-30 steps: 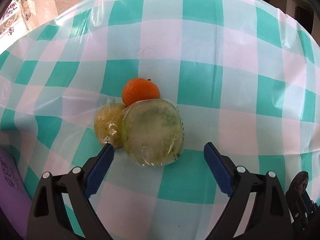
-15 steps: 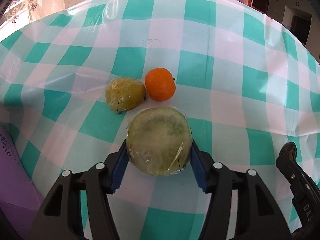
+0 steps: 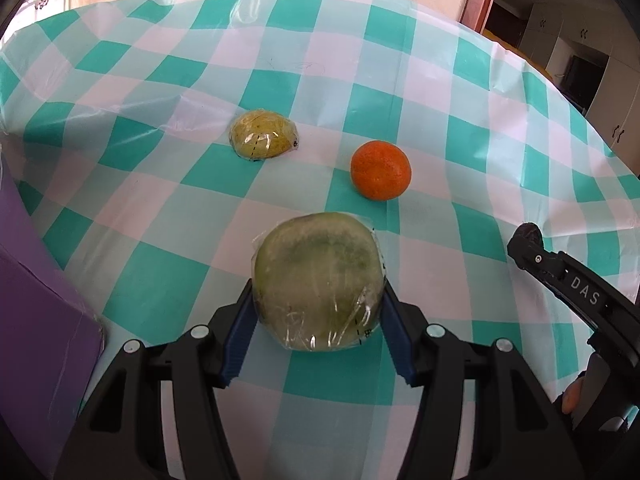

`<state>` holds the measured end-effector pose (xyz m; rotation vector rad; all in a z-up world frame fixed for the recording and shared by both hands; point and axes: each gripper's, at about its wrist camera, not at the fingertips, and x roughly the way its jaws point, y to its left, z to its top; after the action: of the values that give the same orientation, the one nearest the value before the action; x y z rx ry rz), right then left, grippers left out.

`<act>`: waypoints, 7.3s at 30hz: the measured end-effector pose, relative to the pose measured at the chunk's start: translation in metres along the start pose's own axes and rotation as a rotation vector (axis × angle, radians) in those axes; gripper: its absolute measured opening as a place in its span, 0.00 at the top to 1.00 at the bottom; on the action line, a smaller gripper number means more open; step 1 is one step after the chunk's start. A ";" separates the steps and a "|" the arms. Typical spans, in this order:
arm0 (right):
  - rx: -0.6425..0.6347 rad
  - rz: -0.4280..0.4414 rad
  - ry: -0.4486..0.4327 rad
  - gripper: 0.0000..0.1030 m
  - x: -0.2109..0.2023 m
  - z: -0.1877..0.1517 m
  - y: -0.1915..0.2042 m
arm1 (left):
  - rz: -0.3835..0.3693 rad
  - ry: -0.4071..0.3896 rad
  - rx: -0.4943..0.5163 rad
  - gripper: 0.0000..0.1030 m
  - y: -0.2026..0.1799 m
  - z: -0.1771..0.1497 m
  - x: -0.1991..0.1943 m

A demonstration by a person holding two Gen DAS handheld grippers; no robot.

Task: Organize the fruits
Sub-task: 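Carry the dark fruit and bagged melon slice with both grippers to the box, then open both grippers to drop the dark fruit and melon slice in the box, then move both grippers back over the table toward the last orange and bagged fruit, then grasp the orange with the right gripper while the left grasps the bagged yellow fruit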

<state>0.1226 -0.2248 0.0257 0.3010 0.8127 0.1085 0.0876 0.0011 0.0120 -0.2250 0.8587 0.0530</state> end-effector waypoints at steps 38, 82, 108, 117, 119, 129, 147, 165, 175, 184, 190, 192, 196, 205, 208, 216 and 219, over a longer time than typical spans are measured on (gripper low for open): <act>-0.163 -0.093 -0.025 0.66 -0.100 -0.121 0.052 | -0.075 -0.071 0.058 0.44 0.037 -0.097 -0.098; -0.319 0.110 -0.161 0.66 -0.192 -0.136 0.152 | 0.174 -0.345 0.214 0.43 0.087 -0.096 -0.251; -0.776 0.255 0.018 0.66 -0.152 -0.153 0.361 | 0.324 -0.106 -0.042 0.43 0.247 -0.064 -0.258; -0.877 0.112 0.252 0.66 -0.086 -0.156 0.394 | 0.261 0.104 -0.038 0.43 0.272 -0.042 -0.221; -0.911 0.070 0.291 0.66 -0.075 -0.159 0.397 | 0.251 0.152 -0.041 0.43 0.277 -0.040 -0.212; -0.905 0.060 0.344 0.65 -0.058 -0.163 0.399 | 0.214 0.246 -0.120 0.43 0.295 -0.040 -0.196; -0.776 0.192 0.013 0.16 -0.125 -0.123 0.368 | 0.413 -0.106 -0.089 0.14 0.259 -0.035 -0.262; -0.229 0.027 -0.284 0.16 -0.131 -0.048 0.104 | 0.067 -0.521 0.519 0.02 -0.015 -0.060 -0.230; -0.170 -0.081 -0.123 0.16 -0.057 -0.031 0.029 | -0.040 -0.166 0.520 0.02 -0.032 -0.061 -0.078; -0.287 0.006 0.014 0.16 -0.002 -0.011 0.056 | -0.050 -0.048 0.384 0.02 -0.014 -0.030 -0.041; -0.455 0.095 0.097 0.16 0.021 -0.014 0.096 | -0.081 -0.030 0.306 0.02 -0.001 -0.028 -0.039; -0.495 0.107 0.110 0.16 0.027 -0.015 0.109 | -0.084 -0.033 0.289 0.02 0.002 -0.028 -0.039; -0.573 0.110 0.156 0.16 0.042 -0.018 0.133 | -0.100 -0.014 0.282 0.02 0.002 -0.028 -0.037; -0.559 0.082 0.160 0.56 0.051 -0.016 0.134 | -0.117 0.016 0.252 0.02 0.006 -0.028 -0.033; -0.465 0.051 0.099 0.56 0.042 -0.009 0.117 | -0.113 0.021 0.232 0.02 0.009 -0.027 -0.032; -0.017 -0.127 0.022 0.56 0.030 0.018 0.023 | -0.084 0.024 0.148 0.02 0.019 -0.016 -0.026; 0.118 -0.083 -0.001 0.56 0.027 0.021 -0.004 | -0.045 -0.006 0.090 0.02 0.023 0.002 -0.016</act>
<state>0.1562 -0.2276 0.0190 0.3778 0.8311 -0.0170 0.0758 0.0243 0.0218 -0.1591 0.8482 -0.0270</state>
